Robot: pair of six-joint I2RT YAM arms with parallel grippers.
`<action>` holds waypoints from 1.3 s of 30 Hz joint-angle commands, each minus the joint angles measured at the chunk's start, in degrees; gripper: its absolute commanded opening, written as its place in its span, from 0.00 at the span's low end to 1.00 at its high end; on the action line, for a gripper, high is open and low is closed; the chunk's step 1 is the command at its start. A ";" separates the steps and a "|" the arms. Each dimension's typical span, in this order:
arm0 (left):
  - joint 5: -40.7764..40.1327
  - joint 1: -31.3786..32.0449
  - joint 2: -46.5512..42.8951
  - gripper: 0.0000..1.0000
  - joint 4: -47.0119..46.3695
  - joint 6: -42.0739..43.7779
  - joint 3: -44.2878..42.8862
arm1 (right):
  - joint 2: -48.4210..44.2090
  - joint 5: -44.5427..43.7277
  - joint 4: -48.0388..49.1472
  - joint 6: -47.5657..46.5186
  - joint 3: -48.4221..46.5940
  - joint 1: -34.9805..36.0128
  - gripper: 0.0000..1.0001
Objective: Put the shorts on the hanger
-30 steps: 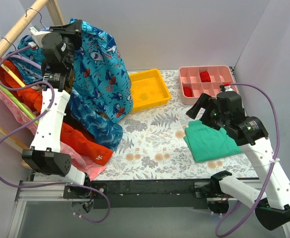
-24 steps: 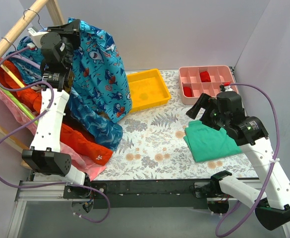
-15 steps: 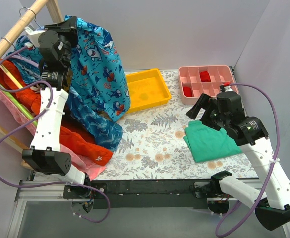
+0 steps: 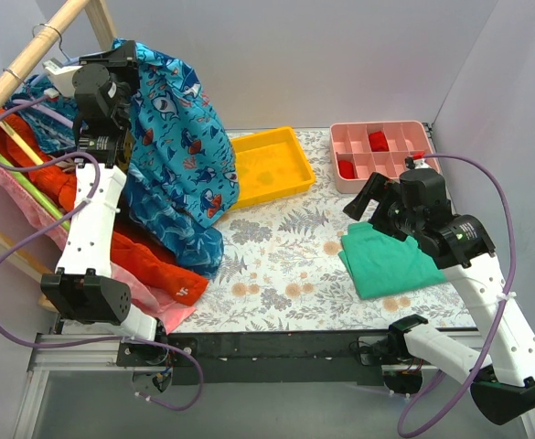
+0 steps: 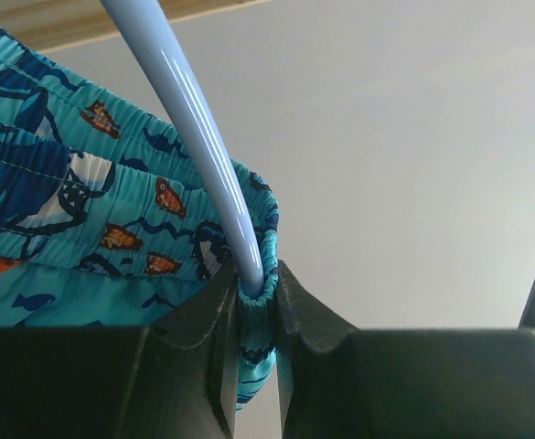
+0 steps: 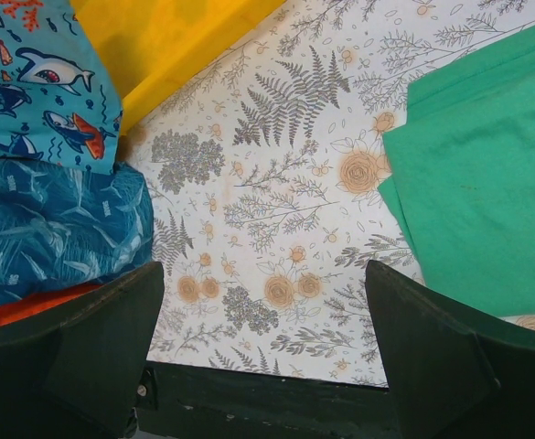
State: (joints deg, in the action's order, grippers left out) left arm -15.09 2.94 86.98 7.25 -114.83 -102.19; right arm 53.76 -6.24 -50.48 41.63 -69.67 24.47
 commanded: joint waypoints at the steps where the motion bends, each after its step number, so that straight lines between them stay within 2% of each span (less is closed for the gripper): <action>1: -0.20 -0.74 -3.83 0.00 -3.73 -5.32 1.29 | 0.03 0.00 0.38 -1.20 -0.64 0.14 0.99; 5: 0.76 -0.74 -4.53 0.00 -3.20 -3.66 2.08 | -0.06 0.61 0.91 -1.02 -0.20 0.14 0.99; 6: 0.94 -0.74 -5.50 0.03 -3.20 -2.61 2.52 | -0.06 0.62 1.00 -1.02 -0.03 0.14 0.99; 7: 0.85 -0.74 -6.03 0.11 -3.12 -2.25 4.00 | -0.14 0.79 1.17 -1.02 0.32 0.14 0.98; 10: 0.50 -0.74 -8.66 0.19 -2.77 0.03 6.12 | -0.14 1.23 1.70 -0.93 0.94 0.23 0.99; 11: 0.68 -0.74 -9.28 0.28 -2.59 0.48 6.82 | -0.23 1.32 1.70 -0.93 1.11 0.14 0.98; 13: 1.64 -0.74 -10.77 0.32 -2.76 2.49 7.79 | -0.32 1.49 2.14 -1.02 1.38 0.23 0.99; 14: 2.17 -0.74 -11.13 0.38 -2.68 3.20 8.49 | -0.32 1.58 2.31 -1.02 1.73 0.23 0.99; 17: 4.62 -0.74 -12.18 0.43 -1.28 7.68 8.50 | -0.76 1.84 2.93 -0.85 2.69 0.14 0.99; 18: 5.24 -0.74 -12.27 0.48 -0.57 8.64 8.41 | -0.93 1.93 3.19 -0.85 3.04 0.14 0.99; 20: 7.17 -0.74 -12.97 0.52 1.54 11.79 8.41 | -1.20 2.20 3.81 -0.85 3.66 0.23 0.99; 28: 8.59 -0.83 -15.43 0.78 9.53 20.95 8.42 | -1.99 3.16 5.39 -0.93 5.77 0.23 0.98; 34: 9.47 -0.74 -15.17 0.84 16.29 28.68 4.20 | -2.34 4.30 6.36 -1.46 6.47 0.23 0.99; 38: 9.12 -0.74 -14.91 0.92 20.17 33.51 1.83 | -2.34 4.75 6.71 -1.64 7.00 0.23 0.98; 39: 9.29 -0.74 -14.74 0.98 22.00 34.57 1.04 | -2.25 4.92 6.71 -1.81 7.09 0.23 0.99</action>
State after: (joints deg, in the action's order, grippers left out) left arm -6.79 2.42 73.69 22.55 -87.53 -97.21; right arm 52.12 -2.50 -46.28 41.32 -62.92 24.47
